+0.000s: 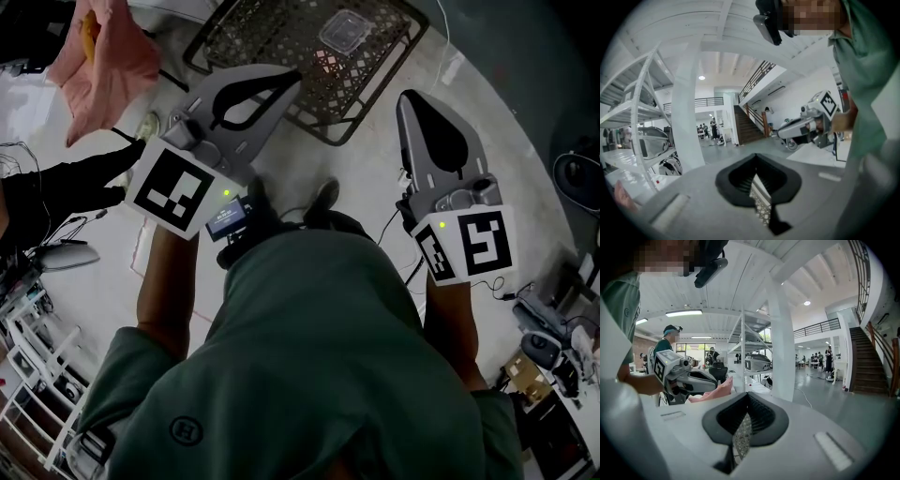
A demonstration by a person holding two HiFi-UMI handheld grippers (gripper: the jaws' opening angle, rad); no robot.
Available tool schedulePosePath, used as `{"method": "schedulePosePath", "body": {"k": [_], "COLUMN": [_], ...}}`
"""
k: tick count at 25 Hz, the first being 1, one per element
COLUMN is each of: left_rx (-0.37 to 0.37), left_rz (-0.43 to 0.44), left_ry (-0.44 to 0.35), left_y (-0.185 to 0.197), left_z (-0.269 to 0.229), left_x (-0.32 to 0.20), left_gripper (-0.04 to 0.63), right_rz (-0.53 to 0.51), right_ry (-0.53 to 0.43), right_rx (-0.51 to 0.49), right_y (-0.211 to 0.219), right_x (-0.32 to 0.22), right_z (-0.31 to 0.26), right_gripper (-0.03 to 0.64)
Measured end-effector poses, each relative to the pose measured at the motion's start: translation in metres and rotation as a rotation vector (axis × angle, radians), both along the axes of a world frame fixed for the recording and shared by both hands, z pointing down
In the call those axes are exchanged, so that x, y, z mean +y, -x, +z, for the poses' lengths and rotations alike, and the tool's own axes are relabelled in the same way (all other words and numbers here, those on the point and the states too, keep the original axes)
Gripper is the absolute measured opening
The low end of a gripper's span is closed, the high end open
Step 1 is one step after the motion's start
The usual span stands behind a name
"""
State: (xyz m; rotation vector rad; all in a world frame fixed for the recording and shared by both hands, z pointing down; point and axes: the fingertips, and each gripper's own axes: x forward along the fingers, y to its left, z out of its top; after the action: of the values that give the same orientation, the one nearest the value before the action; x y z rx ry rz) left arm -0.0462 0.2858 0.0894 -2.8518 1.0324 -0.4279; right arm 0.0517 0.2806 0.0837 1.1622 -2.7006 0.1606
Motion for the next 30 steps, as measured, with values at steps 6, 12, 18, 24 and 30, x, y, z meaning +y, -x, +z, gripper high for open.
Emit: {"method": "schedulePosePath", "body": {"k": [6,12,18,24,30], "left_rx": [-0.017,-0.039,-0.072,-0.041,-0.014], "left_rz": [-0.009,-0.022,-0.014,0.039,0.114], "left_ry": [-0.014,-0.04,-0.036,-0.018,-0.026], "left_y": [-0.01,-0.024,-0.023,-0.014,0.003], "left_z": [-0.007,-0.021,-0.021,-0.012,-0.022], "left_x": [-0.001,0.002,-0.009,-0.048,-0.092], "left_gripper": [0.002,0.002,0.002,0.002,0.002], "right_rz": [-0.012,-0.024,0.005,0.077,0.146], "right_ry": [-0.013,-0.028,-0.021,-0.015,-0.011], "right_rx": [-0.019,-0.035,-0.032,-0.004,0.015], "right_y": [-0.009,-0.024,-0.035,-0.03,-0.009], "right_x": [-0.004,-0.004,-0.02,-0.049,-0.081], "right_z": [-0.003,-0.008,-0.003,0.0,-0.009], "right_gripper": [0.006,0.006,0.006,0.006,0.006]}}
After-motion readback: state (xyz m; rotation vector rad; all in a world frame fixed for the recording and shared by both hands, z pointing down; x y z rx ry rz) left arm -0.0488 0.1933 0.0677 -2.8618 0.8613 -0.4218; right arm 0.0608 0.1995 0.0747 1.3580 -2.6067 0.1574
